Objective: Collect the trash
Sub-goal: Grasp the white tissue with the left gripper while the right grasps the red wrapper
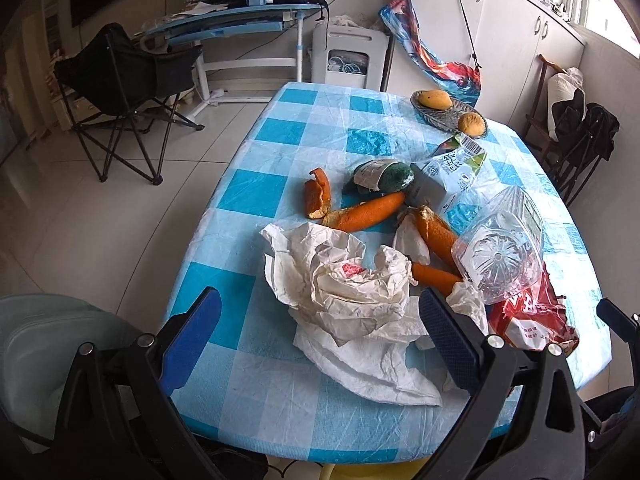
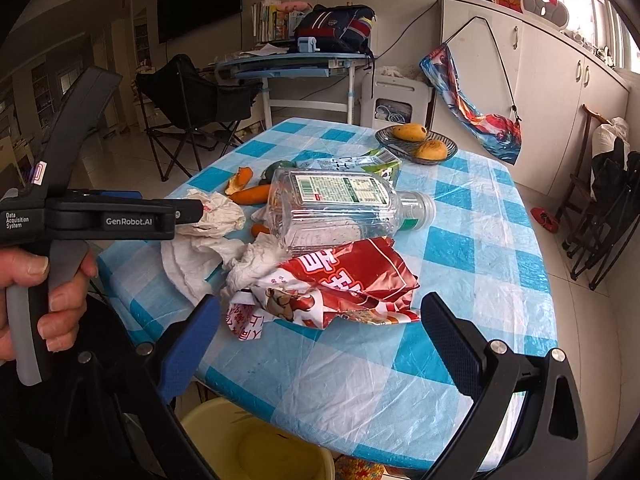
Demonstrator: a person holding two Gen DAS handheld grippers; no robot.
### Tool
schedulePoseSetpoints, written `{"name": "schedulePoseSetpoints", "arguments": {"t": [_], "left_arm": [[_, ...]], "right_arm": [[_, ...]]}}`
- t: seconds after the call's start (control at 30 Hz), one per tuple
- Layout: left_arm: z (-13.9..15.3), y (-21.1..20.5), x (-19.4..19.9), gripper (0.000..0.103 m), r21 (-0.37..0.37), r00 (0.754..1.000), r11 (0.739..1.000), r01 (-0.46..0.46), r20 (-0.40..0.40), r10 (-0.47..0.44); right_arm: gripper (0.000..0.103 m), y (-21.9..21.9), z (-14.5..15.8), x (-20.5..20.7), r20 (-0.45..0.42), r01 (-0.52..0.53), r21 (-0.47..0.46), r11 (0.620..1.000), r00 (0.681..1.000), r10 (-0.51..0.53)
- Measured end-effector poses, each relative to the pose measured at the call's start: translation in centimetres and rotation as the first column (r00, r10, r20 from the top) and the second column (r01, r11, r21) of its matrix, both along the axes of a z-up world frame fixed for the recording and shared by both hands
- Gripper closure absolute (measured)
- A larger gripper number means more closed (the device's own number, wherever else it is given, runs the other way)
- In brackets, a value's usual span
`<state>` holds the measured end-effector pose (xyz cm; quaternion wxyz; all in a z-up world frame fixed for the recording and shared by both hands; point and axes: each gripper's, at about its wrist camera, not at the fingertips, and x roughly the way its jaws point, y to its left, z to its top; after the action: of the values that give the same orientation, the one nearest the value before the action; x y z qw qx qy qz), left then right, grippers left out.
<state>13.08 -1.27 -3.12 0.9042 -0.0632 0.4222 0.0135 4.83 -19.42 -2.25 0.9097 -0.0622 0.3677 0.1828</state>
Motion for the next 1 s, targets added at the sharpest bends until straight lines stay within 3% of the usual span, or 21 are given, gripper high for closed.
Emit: {"name": "schedulePoseSetpoints", "arguments": {"t": [0.07, 0.17, 0.23, 0.3, 0.37, 0.4, 0.53, 0.57, 0.7, 1.0], "left_arm": [[-0.5, -0.1, 0.6, 0.007, 0.015, 1.000, 1.000, 0.011, -0.003, -0.011], [-1.1, -0.4, 1.1, 0.013, 0.035, 1.000, 0.999, 0.026, -0.008, -0.026], [-1.4, -0.5, 1.5, 0.029, 0.025, 0.999, 0.998, 0.052, -0.012, -0.051], [-1.8, -0.6, 1.7, 0.054, -0.007, 0.997, 0.997, 0.077, -0.021, -0.077], [-1.7, -0.5, 1.6, 0.066, -0.050, 0.995, 0.994, 0.098, -0.011, -0.099], [-1.6, -0.5, 1.6, 0.083, -0.048, 0.996, 0.994, 0.094, -0.004, -0.094], [-1.6, 1.1, 1.3, 0.094, -0.150, 0.998, 0.987, 0.065, 0.003, -0.065], [-1.5, 1.6, 1.2, 0.102, -0.181, 0.998, 0.982, 0.056, 0.006, -0.056], [-1.0, 3.2, 0.5, 0.102, -0.264, 0.999, 0.964, 0.040, 0.035, -0.032], [0.7, 4.6, -1.2, 0.102, -0.303, 0.994, 0.952, 0.035, 0.109, -0.002]], "right_arm": [[0.011, 0.0, -0.2, 0.3, 0.002, -0.002, -0.007, 1.000, 1.000, 0.002], [0.026, 0.1, -0.6, 0.7, 0.001, -0.012, -0.001, 1.000, 1.000, 0.012], [0.034, 0.2, -0.8, 0.8, -0.005, -0.022, 0.002, 1.000, 1.000, 0.022], [0.061, 0.3, -1.1, 0.9, -0.011, -0.036, 0.024, 0.999, 0.999, 0.036], [0.076, 0.3, -1.2, 1.1, -0.020, -0.045, 0.039, 0.998, 0.999, 0.046], [0.079, 0.2, -1.1, 1.1, -0.023, -0.047, 0.048, 0.998, 0.999, 0.049], [0.084, -0.6, -0.3, 0.9, 0.008, -0.026, 0.093, 0.995, 1.000, 0.025], [0.085, -0.9, -0.1, 0.8, 0.016, -0.018, 0.106, 0.994, 1.000, 0.016], [0.086, -1.6, 0.7, 0.5, 0.043, 0.001, 0.133, 0.991, 0.999, -0.007], [0.086, -1.6, 1.6, 0.0, 0.070, -0.009, 0.126, 0.992, 0.998, 0.001]]}}
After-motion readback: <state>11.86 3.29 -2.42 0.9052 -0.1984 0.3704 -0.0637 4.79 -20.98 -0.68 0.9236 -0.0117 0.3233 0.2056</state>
